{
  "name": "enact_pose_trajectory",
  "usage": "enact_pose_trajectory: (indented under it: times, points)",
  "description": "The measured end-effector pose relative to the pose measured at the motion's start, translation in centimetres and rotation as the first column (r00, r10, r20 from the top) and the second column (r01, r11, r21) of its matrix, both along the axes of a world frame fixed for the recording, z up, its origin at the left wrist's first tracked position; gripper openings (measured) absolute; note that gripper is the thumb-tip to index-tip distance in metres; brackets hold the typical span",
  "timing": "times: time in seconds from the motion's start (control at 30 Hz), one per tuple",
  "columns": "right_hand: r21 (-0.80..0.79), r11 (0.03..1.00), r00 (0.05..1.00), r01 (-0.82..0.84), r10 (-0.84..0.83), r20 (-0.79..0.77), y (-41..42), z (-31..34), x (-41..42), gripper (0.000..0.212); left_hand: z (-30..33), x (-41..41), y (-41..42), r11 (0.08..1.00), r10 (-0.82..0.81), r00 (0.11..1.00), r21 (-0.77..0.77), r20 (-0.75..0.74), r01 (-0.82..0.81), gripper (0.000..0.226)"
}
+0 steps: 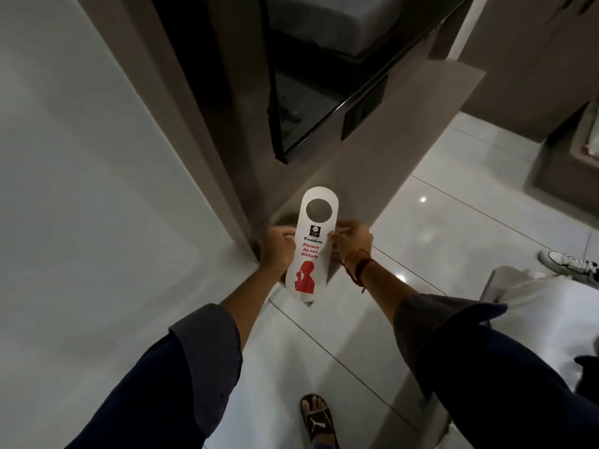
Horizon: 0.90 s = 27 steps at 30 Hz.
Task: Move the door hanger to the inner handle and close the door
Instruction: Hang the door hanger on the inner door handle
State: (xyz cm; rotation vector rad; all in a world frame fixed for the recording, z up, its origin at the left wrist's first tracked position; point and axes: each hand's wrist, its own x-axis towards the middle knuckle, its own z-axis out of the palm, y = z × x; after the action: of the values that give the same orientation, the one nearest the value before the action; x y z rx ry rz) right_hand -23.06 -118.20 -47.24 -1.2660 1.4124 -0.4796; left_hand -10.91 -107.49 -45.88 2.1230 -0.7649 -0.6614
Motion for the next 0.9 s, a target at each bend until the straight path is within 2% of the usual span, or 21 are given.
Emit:
enact_pose_trajectory:
  times: [0.07,0.13,0.27,0.43,0.57,0.7,0.77,0.9]
  points:
    - [-0.027,0.999,0.999,-0.028,0.027,-0.033,-0.9,-1.3,0.7,0.019,-1.2,0.9,-1.4,0.999,-0.001,1.000,0.036,0.011,0.001,0.017]
    - [-0.009,0.998,0.997,-0.068,0.068,-0.022,-1.3,-2.5,1.0,0.009,-2.2,1.6,-2.3,0.998,0.005,1.000,0.069,-0.003,-0.005,0.016]
    - [-0.051,0.985,0.984,-0.162,0.157,-0.088,-1.8,-4.2,1.6,0.017,-3.7,2.2,-3.2,0.991,0.028,1.000,0.134,-0.012,-0.026,0.014]
    - [-0.139,0.951,0.939,-0.275,0.235,-0.253,-2.2,-4.2,2.5,0.018,-4.3,2.3,-3.5,0.985,0.038,0.999,0.168,-0.027,-0.033,0.013]
    - [-0.121,0.937,0.917,-0.328,0.285,-0.278,-2.1,-3.7,2.5,0.019,-3.9,2.6,-3.2,0.975,0.028,1.000,0.220,0.012,-0.030,0.019]
    - [-0.159,0.928,0.912,-0.338,0.280,-0.301,-0.8,-2.1,2.7,0.021,-1.8,2.2,-2.0,0.979,-0.018,0.992,0.203,0.121,-0.007,0.031]
    - [-0.237,0.898,0.898,-0.372,0.284,-0.335,0.2,-0.6,3.0,0.030,0.1,1.8,-1.1,0.982,-0.061,0.981,0.186,0.186,0.025,0.021]
    - [-0.347,0.805,0.856,-0.480,0.345,-0.384,4.0,4.3,4.2,0.033,5.2,1.1,3.0,0.986,-0.143,0.952,0.119,0.270,0.115,0.036]
